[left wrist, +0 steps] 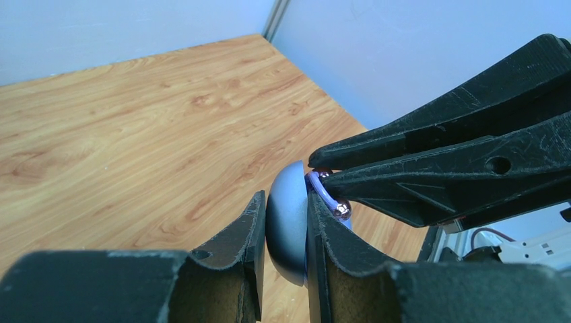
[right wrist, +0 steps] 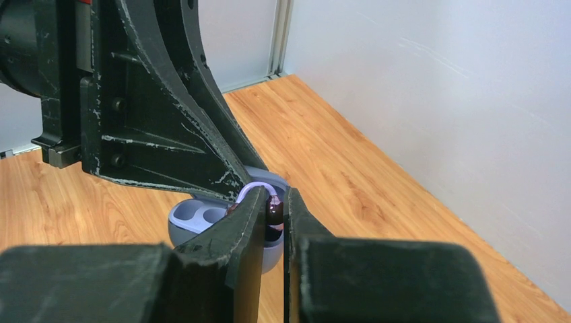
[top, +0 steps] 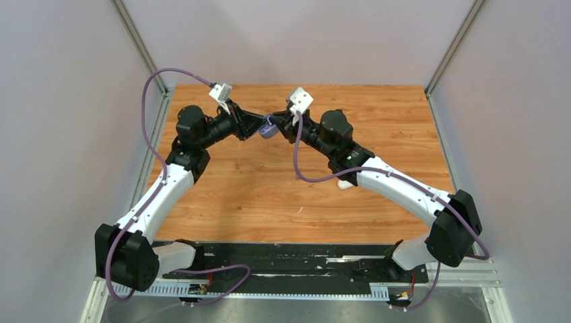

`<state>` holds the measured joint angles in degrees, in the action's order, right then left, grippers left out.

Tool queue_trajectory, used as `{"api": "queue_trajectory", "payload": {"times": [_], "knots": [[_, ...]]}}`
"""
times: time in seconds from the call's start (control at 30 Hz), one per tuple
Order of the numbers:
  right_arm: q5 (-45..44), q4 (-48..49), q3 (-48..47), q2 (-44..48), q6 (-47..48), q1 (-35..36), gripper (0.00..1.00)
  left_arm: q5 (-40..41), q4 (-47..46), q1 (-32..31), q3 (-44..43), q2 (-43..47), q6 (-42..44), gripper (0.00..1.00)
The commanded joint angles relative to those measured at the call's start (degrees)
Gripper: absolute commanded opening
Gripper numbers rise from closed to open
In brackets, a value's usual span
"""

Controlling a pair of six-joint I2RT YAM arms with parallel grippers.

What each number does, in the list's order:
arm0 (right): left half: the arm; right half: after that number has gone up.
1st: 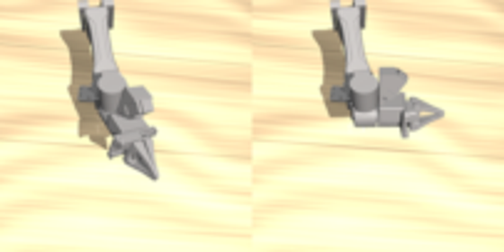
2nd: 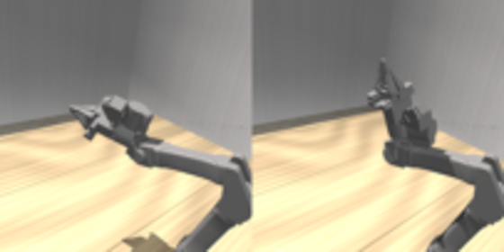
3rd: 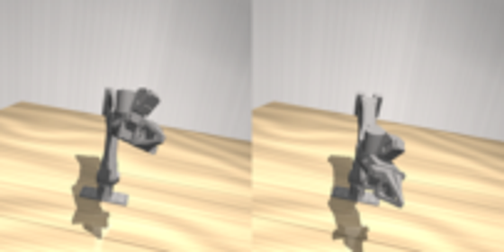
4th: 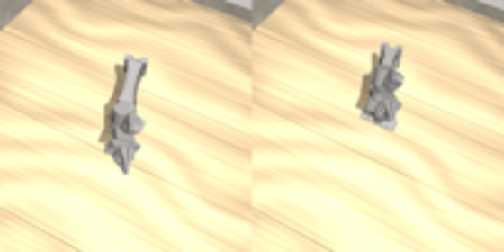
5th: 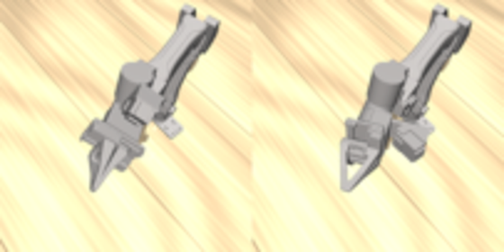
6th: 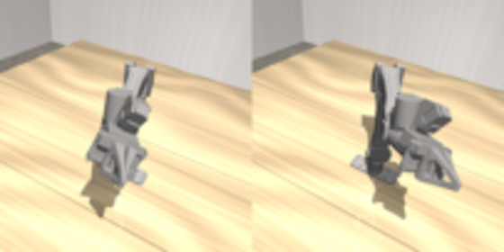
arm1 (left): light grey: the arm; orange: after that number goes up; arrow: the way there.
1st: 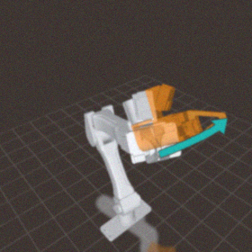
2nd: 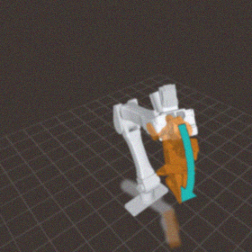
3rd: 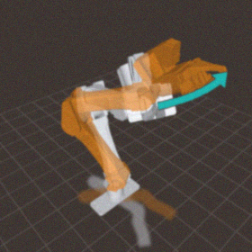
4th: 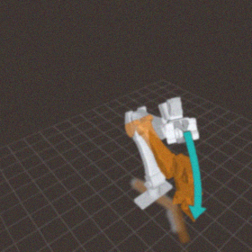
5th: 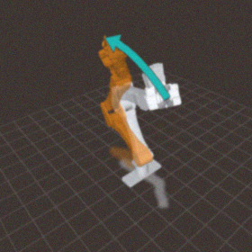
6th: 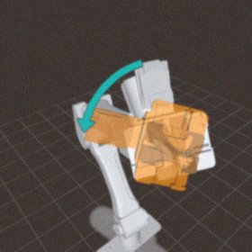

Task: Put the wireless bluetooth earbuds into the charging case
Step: Place the earbud in the charging case.

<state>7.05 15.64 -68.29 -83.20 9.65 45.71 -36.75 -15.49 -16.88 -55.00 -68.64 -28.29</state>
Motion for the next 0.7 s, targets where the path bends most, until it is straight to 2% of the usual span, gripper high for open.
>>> {"api": "queue_trajectory", "payload": {"times": [0.0, 0.27, 0.67], "knots": [[1.2, 3.3, 0.9, 1.8, 3.0, 0.4, 0.12, -3.6, -7.1, -0.4, -0.9, -0.5, -3.2, 0.00], [1.4, -0.7, -2.3, 1.6, 1.3, 0.3, 0.14, -3.6, -7.2, -0.4, -0.6, -0.7, -2.9, 0.00], [3.5, -1.9, 0.4, 3.9, 5.2, 0.3, 0.13, -2.0, -7.0, -0.3, -1.0, -1.3, -3.6, 0.00]]}}
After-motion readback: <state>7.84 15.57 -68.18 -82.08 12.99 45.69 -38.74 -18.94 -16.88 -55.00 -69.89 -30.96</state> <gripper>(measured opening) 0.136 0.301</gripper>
